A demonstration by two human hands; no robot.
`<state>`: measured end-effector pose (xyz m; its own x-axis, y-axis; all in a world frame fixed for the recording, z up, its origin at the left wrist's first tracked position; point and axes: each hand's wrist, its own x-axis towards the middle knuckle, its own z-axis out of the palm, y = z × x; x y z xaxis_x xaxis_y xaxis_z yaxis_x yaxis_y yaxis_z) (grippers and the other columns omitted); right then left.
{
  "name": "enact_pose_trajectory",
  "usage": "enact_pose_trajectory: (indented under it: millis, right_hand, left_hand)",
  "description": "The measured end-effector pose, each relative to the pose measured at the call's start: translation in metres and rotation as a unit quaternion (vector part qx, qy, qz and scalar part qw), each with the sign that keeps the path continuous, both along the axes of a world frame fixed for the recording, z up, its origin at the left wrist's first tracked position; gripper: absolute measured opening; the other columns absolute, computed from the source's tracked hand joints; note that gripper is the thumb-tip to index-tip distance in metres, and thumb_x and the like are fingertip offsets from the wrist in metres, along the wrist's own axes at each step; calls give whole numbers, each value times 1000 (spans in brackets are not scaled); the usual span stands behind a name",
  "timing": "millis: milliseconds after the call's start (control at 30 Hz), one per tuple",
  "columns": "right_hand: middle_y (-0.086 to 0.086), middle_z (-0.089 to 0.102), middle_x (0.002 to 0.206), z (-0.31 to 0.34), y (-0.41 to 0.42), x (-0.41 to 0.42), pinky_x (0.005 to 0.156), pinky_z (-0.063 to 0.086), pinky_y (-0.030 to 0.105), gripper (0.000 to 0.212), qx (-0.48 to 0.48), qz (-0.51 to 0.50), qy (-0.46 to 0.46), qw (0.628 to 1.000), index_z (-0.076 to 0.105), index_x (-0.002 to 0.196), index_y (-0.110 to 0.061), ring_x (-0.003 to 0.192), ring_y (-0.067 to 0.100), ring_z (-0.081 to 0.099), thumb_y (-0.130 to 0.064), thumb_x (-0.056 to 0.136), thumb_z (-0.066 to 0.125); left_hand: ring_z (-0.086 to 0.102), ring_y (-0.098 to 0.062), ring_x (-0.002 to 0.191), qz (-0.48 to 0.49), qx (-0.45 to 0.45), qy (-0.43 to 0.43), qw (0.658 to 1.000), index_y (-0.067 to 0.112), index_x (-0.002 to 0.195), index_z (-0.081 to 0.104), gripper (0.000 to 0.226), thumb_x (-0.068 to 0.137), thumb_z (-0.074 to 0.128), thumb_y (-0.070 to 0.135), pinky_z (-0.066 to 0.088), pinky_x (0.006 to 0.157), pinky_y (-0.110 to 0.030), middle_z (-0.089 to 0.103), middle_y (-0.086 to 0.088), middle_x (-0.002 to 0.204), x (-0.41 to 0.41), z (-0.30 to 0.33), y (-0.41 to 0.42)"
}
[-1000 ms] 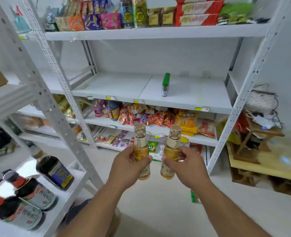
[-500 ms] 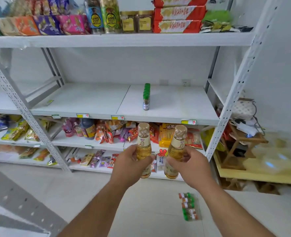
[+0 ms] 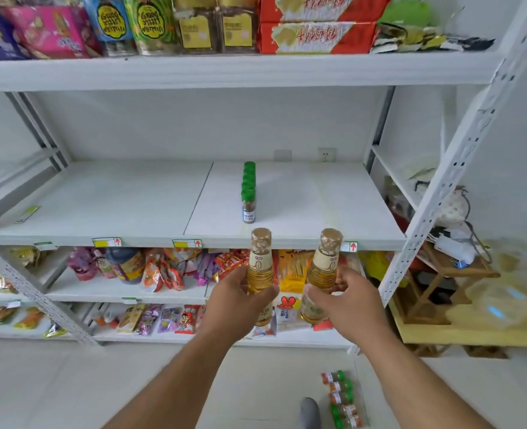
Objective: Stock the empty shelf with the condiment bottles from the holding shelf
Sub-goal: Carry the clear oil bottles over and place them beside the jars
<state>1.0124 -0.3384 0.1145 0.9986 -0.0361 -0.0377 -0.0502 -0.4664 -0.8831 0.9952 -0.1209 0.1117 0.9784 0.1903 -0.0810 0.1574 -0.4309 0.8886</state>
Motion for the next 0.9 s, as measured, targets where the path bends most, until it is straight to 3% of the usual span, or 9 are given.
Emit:
enact_pose_trajectory:
  millis: [200,333,433,900]
  right_hand:
    - [-23,72,85,-18,-12,115,66,46,16,17,-2,3,-3,1000,71,90,-36,80,-12,63,-44,80,83]
    - [-21,69,95,-25,-23,186,73,47,22,28,-22,5,1,1000,68,101,-36,91,-3,62,-49,80,80]
    - [-21,66,98,-28,-28,230,80,45,25,28,-24,15,3,1000,63,103,-39,95,0,59,-48,82,80]
    - [-18,69,105,-52,-34,337,72,36,6,33,-22,12,28,999,68,111,-37,96,-9,58,-42,82,82]
  left_hand:
    - [65,10,74,22,23,20,999,35,98,68,20,83,81,40,46,63,-16,73,21,82,114,-12,-14]
    - [67,0,88,46,29,34,998,35,106,67,26,84,79,43,50,72,-25,73,18,93,181,-22,-24]
    - [67,-2,90,59,16,28,998,35,109,68,28,84,80,41,48,70,-20,72,18,96,220,-32,-30]
    - [64,0,95,69,-7,26,997,35,118,63,40,83,82,40,48,79,-24,70,19,103,333,-63,-42]
